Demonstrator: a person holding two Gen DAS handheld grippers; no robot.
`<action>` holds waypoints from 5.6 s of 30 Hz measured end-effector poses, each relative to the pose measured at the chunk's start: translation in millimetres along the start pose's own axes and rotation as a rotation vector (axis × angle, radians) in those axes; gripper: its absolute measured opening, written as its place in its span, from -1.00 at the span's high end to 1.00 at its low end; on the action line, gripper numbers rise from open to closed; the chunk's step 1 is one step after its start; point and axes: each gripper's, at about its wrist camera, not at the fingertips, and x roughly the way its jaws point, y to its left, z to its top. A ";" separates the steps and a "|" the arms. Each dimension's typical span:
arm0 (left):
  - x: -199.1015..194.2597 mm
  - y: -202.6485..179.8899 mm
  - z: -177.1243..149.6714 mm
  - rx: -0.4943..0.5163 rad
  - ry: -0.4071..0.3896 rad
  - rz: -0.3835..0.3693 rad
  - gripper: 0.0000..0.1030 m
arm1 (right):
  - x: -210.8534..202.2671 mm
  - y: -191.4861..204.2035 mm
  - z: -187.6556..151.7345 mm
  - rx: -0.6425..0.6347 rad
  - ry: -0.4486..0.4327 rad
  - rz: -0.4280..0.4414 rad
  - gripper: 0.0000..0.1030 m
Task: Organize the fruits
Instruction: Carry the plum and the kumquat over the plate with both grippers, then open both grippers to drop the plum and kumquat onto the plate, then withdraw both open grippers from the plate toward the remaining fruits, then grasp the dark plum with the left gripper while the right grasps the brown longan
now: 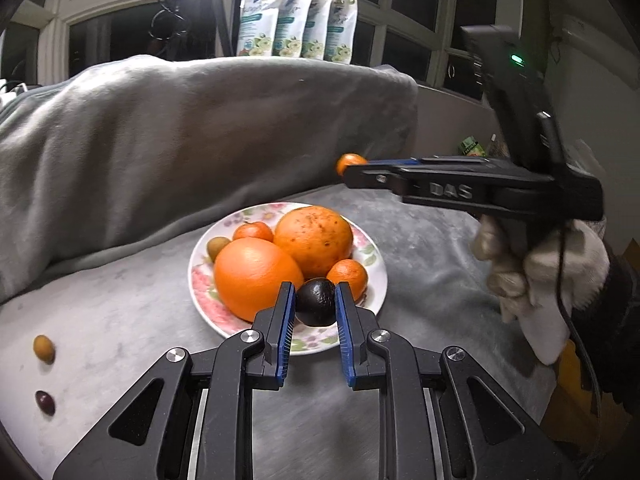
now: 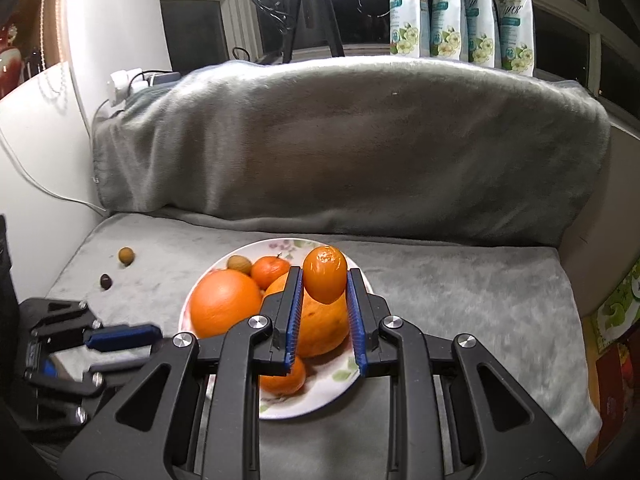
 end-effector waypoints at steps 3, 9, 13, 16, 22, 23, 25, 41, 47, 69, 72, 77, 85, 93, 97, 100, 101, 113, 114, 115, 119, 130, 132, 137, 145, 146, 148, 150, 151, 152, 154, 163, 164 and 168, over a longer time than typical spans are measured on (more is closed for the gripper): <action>3.8 -4.3 1.1 0.009 0.004 -0.005 0.64 | 8.5 -1.7 5.3 -0.001 0.008 0.013 0.57; 11.9 -12.6 3.2 0.037 0.016 -0.008 0.64 | 25.3 0.0 12.1 -0.003 0.030 0.046 0.57; 15.0 -13.8 4.0 0.047 0.018 0.002 0.64 | 37.4 1.6 16.7 0.001 0.043 0.064 0.56; 14.7 -13.8 3.1 0.045 0.018 0.007 0.63 | 45.1 2.9 18.4 0.004 0.050 0.073 0.56; 11.6 -16.4 2.2 0.055 0.014 0.011 0.61 | 56.0 3.6 19.0 0.009 0.065 0.082 0.56; 11.4 -16.5 2.3 0.055 0.015 0.009 0.61 | 56.6 3.3 19.2 0.011 0.062 0.079 0.56; 11.3 -17.0 2.6 0.058 0.015 0.008 0.61 | 59.3 2.6 19.7 0.017 0.066 0.083 0.56; 2.9 -9.4 4.4 0.032 -0.023 0.057 -0.38 | 43.0 3.5 25.0 0.029 -0.010 0.051 -0.71; 1.9 -4.7 5.6 0.003 -0.014 0.069 -0.56 | 31.0 -6.5 26.8 0.092 -0.032 0.069 -0.72; -32.5 -3.6 4.4 -0.002 -0.051 0.125 -0.59 | -4.9 12.4 20.8 0.075 -0.067 0.072 -0.72; -37.4 -3.6 4.0 -0.006 -0.053 0.124 -0.59 | -8.9 15.4 19.9 0.078 -0.069 0.079 -0.72; -44.7 -2.6 2.7 -0.010 -0.062 0.124 -0.59 | -14.7 21.9 19.1 0.072 -0.083 0.084 -0.72; -57.7 7.9 -0.8 -0.038 -0.080 0.132 -0.59 | -11.7 39.4 16.8 0.038 -0.070 0.094 -0.72; -72.4 29.3 -11.3 -0.080 -0.088 0.163 -0.59 | -6.8 64.9 16.6 0.002 -0.072 0.105 -0.72; -81.8 43.7 -18.0 -0.104 -0.093 0.185 -0.59 | -3.6 81.5 18.1 -0.025 -0.077 0.113 -0.72; -88.5 56.1 -23.5 -0.125 -0.098 0.205 -0.59 | -0.4 94.6 18.8 -0.054 -0.073 0.113 -0.72; -90.9 60.5 -25.0 -0.133 -0.098 0.208 -0.59 | 0.7 99.2 19.3 -0.061 -0.071 0.118 -0.72; -114.0 102.9 -45.8 -0.215 -0.115 0.263 -0.59 | 20.9 146.7 26.3 -0.107 -0.015 0.200 -0.72; -115.2 106.1 -47.7 -0.220 -0.115 0.266 -0.59 | 23.0 150.1 26.7 -0.107 -0.012 0.205 -0.72; -116.8 109.6 -49.8 -0.227 -0.114 0.269 -0.59 | 25.3 153.3 26.8 -0.105 -0.007 0.213 -0.72; -123.4 124.7 -57.8 -0.255 -0.115 0.278 -0.59 | 35.7 164.6 27.5 -0.091 0.012 0.242 -0.72; -133.3 175.6 -85.8 -0.376 -0.095 0.306 -0.56 | 75.9 198.1 30.7 -0.091 0.096 0.315 -0.72; -131.2 181.5 -88.5 -0.388 -0.083 0.299 -0.55 | 85.8 204.8 30.8 -0.085 0.122 0.341 -0.61; -118.4 190.8 -89.1 -0.395 -0.040 0.286 -0.29 | 110.9 218.4 31.4 -0.060 0.191 0.381 -0.36; -92.7 205.1 -90.5 -0.419 0.026 0.260 0.00 | 155.0 231.7 29.7 0.021 0.300 0.460 0.08; -89.4 206.6 -90.1 -0.420 0.034 0.260 0.03 | 158.8 233.2 28.9 0.024 0.308 0.464 0.13; -83.6 211.3 -90.1 -0.434 0.048 0.255 0.13 | 167.0 236.9 27.3 0.028 0.321 0.476 0.18; -79.6 216.2 -90.1 -0.446 0.057 0.252 0.13 | 173.3 239.9 25.6 0.025 0.329 0.483 0.24; -78.0 219.1 -90.3 -0.455 0.061 0.254 0.14 | 176.5 241.9 24.8 0.022 0.334 0.485 0.26; -76.3 221.7 -91.0 -0.463 0.063 0.254 0.14 | 179.6 244.2 23.7 0.020 0.338 0.488 0.28; -74.6 225.8 -91.1 -0.473 0.069 0.257 0.14 | 184.0 247.7 21.3 0.019 0.341 0.491 0.29; -64.5 231.5 -91.6 -0.475 0.094 0.258 0.24 | 197.4 257.2 13.1 -0.008 0.343 0.496 0.44; -63.5 230.8 -91.1 -0.476 0.097 0.258 0.25 | 198.0 257.0 12.9 -0.008 0.340 0.498 0.44; -55.4 233.4 -93.5 -0.487 0.118 0.261 0.38 | 199.3 256.7 12.7 -0.016 0.339 0.498 0.46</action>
